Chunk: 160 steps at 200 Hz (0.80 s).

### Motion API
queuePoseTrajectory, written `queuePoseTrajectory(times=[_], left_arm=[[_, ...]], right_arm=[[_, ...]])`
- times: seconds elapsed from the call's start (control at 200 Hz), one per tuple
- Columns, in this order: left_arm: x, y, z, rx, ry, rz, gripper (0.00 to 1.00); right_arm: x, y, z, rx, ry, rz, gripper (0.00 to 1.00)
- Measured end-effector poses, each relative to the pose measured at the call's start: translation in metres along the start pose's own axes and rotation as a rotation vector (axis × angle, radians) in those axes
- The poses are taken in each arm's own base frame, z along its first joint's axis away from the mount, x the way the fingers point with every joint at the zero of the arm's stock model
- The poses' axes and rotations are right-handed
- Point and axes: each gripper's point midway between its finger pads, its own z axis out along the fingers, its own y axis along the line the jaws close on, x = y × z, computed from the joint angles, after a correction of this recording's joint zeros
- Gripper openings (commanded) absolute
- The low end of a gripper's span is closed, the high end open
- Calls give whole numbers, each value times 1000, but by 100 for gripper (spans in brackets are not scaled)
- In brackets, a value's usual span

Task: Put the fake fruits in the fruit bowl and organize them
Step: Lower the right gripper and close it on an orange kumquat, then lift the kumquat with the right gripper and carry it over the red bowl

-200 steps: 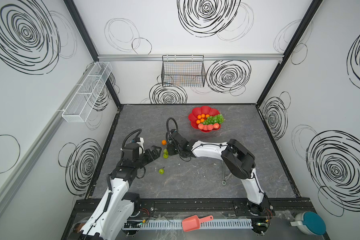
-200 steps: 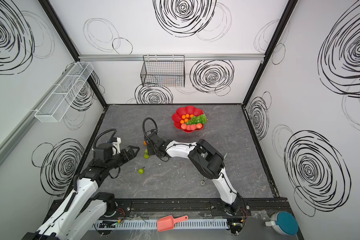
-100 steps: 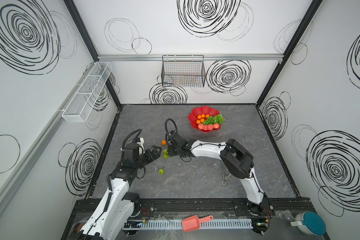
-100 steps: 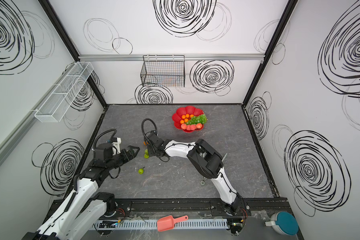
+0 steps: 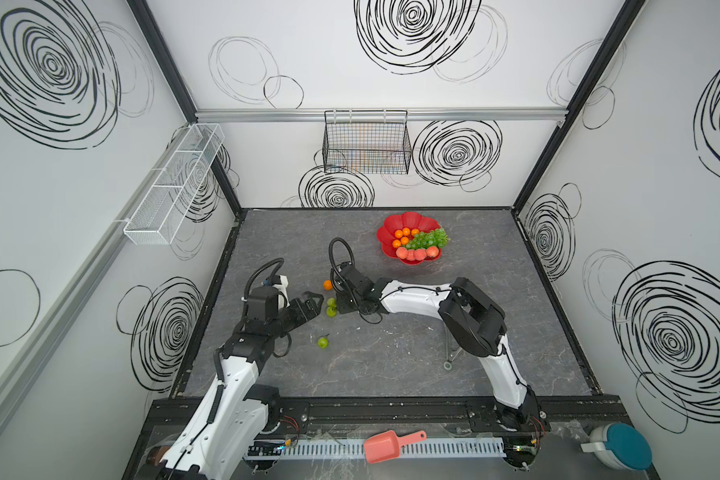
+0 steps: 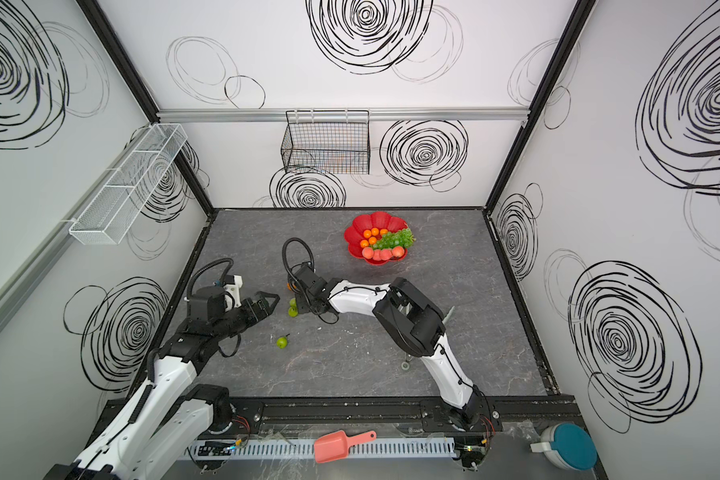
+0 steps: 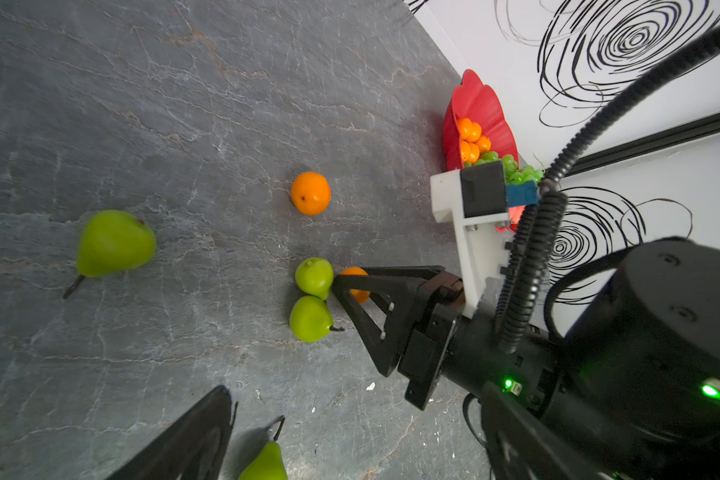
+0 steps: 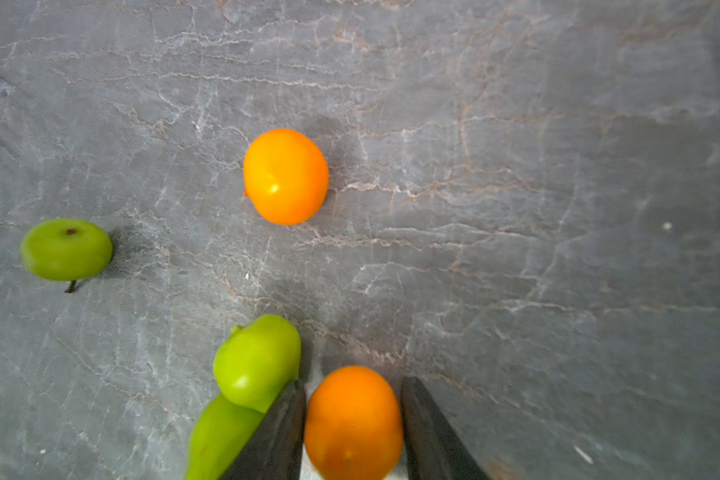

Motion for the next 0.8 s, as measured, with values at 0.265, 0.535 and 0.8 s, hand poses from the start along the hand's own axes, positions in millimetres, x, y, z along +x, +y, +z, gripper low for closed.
queuePoseTrajectory(times=[0.265,0.535,0.8], left_arm=[[0,0,0,0,-1,0,96],[6,-2,4,0,23,11,96],[33,-19,21,8,118,102,96]], right_arm=[[2,-1,-1,1,3,3,41],[6,-11,-33,-13,-1,33,40],[-21,-36,-102,-53,-117,118,39]])
